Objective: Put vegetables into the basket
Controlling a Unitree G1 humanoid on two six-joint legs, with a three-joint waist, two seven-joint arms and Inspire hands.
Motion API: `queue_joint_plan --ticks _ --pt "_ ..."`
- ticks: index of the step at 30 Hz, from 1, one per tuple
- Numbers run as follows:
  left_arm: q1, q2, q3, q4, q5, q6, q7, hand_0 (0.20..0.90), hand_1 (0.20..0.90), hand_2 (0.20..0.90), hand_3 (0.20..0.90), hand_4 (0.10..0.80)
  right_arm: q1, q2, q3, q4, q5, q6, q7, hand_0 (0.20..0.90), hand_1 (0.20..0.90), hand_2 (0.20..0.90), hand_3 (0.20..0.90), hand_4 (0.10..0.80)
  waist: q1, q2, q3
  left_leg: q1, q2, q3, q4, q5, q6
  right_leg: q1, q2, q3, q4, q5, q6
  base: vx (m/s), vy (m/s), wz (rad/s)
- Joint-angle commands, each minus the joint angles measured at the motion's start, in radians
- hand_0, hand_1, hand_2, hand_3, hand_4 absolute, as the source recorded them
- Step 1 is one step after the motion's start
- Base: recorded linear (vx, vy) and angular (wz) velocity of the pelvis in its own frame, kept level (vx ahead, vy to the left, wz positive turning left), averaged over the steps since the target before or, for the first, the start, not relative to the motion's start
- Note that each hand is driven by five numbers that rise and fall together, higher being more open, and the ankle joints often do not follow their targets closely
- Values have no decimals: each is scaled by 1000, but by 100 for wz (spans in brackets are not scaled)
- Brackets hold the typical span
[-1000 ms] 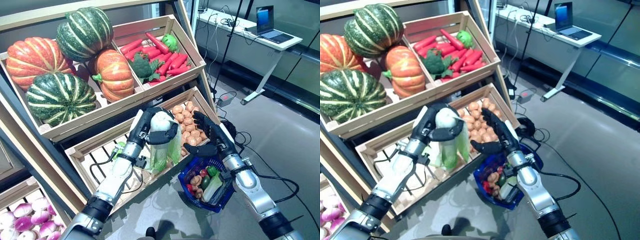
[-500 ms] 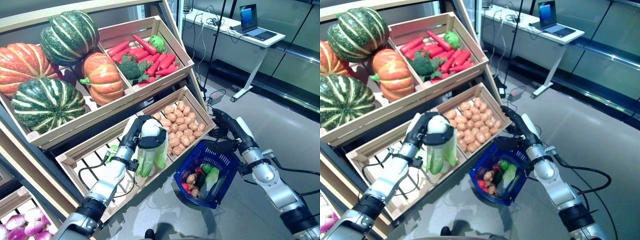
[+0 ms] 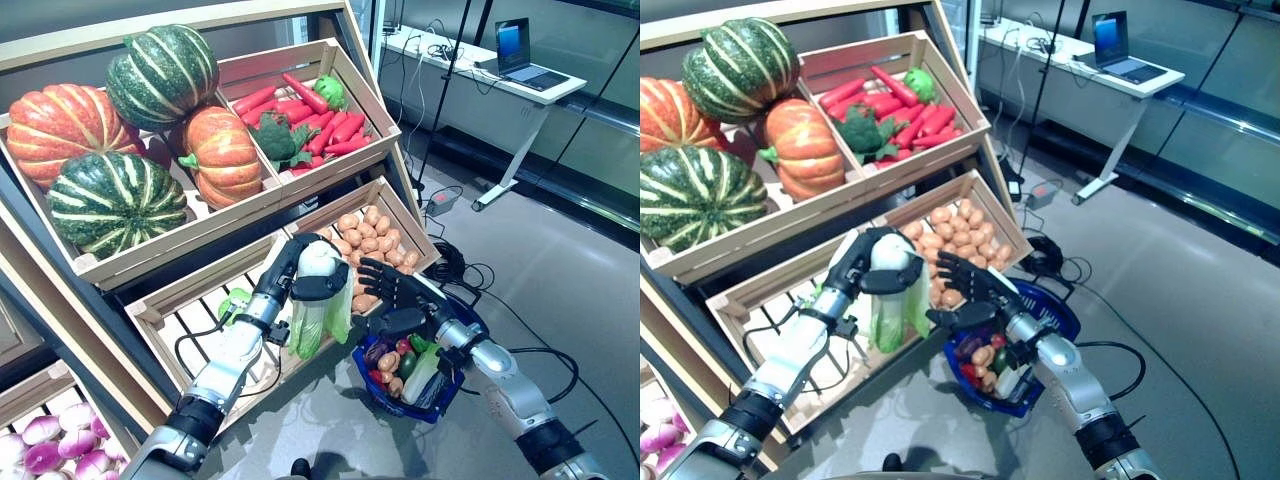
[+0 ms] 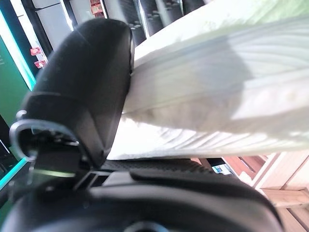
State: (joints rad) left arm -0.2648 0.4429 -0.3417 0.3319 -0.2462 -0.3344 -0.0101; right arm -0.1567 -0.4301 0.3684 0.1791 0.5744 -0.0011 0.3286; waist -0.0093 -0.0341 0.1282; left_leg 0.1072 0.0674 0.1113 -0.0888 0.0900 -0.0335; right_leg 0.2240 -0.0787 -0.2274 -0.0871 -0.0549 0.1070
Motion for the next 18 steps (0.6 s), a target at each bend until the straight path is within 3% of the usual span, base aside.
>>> queue_joint_plan --ticks 1,18 --pt "-169 -46 -2 -81 -113 -134 -34 300 300 300 300 400 -120 54 8 26 128 -28 61 900 900 900 900 800 24 -8 -80 36 3 -14 1 -85 -24 -36 -39 -1 15 69 -12 0 0 0" --pt "-173 -147 -72 -217 -386 -53 -176 300 300 300 300 400 -242 153 77 116 153 72 43 900 900 900 900 800 57 -19 -89 35 0 -31 1 -89 -21 -31 -41 -12 10 74 -18 7 -3 3"
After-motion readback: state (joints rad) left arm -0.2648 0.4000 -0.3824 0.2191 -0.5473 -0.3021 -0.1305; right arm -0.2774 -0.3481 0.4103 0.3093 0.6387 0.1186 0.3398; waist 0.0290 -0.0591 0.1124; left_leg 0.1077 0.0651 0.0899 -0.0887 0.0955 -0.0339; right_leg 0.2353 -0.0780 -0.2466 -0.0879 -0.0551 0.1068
